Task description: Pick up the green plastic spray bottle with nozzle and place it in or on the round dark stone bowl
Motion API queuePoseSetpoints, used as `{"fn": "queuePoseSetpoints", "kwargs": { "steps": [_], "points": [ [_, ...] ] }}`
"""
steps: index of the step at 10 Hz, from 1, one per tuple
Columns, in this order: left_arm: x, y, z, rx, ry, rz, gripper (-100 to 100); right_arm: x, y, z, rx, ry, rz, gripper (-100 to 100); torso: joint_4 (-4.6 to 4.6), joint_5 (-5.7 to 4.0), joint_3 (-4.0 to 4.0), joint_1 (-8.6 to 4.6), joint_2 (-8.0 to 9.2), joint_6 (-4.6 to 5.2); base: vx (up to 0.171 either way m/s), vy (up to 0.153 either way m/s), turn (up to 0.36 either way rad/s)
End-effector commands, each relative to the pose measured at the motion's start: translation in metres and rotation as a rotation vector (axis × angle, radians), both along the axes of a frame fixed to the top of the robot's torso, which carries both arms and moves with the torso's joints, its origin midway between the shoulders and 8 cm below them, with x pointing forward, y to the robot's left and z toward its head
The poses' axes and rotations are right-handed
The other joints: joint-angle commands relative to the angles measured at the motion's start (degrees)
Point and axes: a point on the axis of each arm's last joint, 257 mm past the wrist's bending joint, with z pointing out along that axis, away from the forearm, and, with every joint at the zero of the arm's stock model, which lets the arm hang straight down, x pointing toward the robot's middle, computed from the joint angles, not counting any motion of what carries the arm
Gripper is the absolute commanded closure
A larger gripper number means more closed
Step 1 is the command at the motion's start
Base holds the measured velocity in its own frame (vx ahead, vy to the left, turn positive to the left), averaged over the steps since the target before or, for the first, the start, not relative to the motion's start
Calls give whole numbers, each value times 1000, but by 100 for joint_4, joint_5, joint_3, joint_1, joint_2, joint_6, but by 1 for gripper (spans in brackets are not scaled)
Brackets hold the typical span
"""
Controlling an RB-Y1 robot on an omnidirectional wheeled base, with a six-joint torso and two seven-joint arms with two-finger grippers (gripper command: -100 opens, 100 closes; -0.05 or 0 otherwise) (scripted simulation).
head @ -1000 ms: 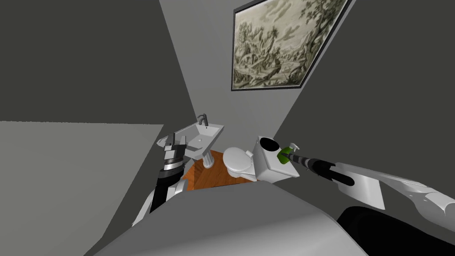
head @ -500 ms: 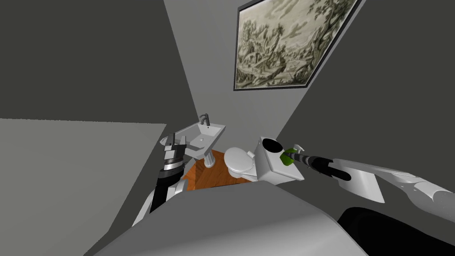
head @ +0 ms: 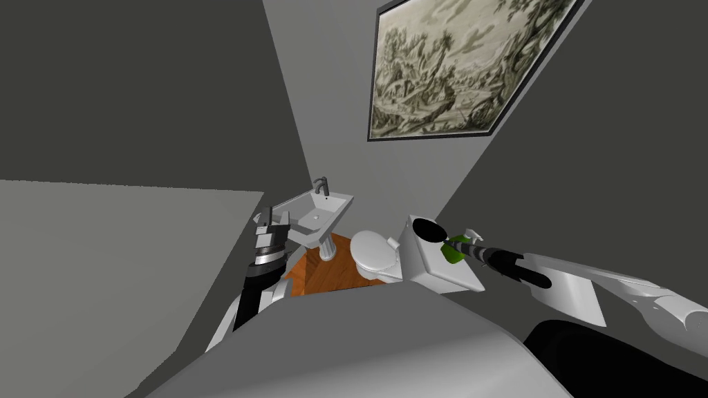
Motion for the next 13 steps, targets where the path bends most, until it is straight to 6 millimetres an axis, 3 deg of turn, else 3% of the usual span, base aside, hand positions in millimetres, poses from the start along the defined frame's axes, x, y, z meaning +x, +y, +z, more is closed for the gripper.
{"fn": "queuePoseSetpoints", "kwargs": {
  "steps": [1, 5, 6, 7, 9, 10, 11, 13],
  "points": [
    [0, 0, 0, 0, 0, 0, 0, 0, 0, 0, 0, 0, 0, 100, 0, 0, 0, 0, 0, 0, 0, 0, 0],
    [0, 0, 0, 0, 0, 0, 0, 0, 0, 0, -1, 0, -1, 100, 3, -1, 7, 6, 11, -2, 0, 0, 0],
    [0, 0, 0, 0, 0, 0, 0, 0, 0, 0, -1, 0, -1, 0, 3, -1, 7, 7, 11, -2, 0, 0, 0],
    [0, 0, 0, 0, 0, 0, 0, 8, 5, 8, 0, -1, 15, 100, 3, -1, 7, 7, 11, -2, -28, 15, -144],
    [0, 0, 0, 0, 0, 0, 0, 9, 7, 8, -1, -1, 20, 100, 7, 3, 20, 20, 35, 7, -41, 19, -92],
    [0, 0, 0, 0, 0, 0, 0, 9, 7, 8, -1, -1, 20, 0, 7, 2, 18, 16, 29, 3, 0, 0, 0],
    [0, 0, 0, 0, 0, 0, 0, 19, 16, 8, 13, 4, 29, 100, 5, 1, 13, 13, 20, 2, -51, -23, -54],
    [0, 0, 0, 0, 0, 0, 0, 28, 26, 8, 25, 9, 41, 100, 10, -1, 25, 5, 43, 1, -103, -11, -33]
  ]
}}
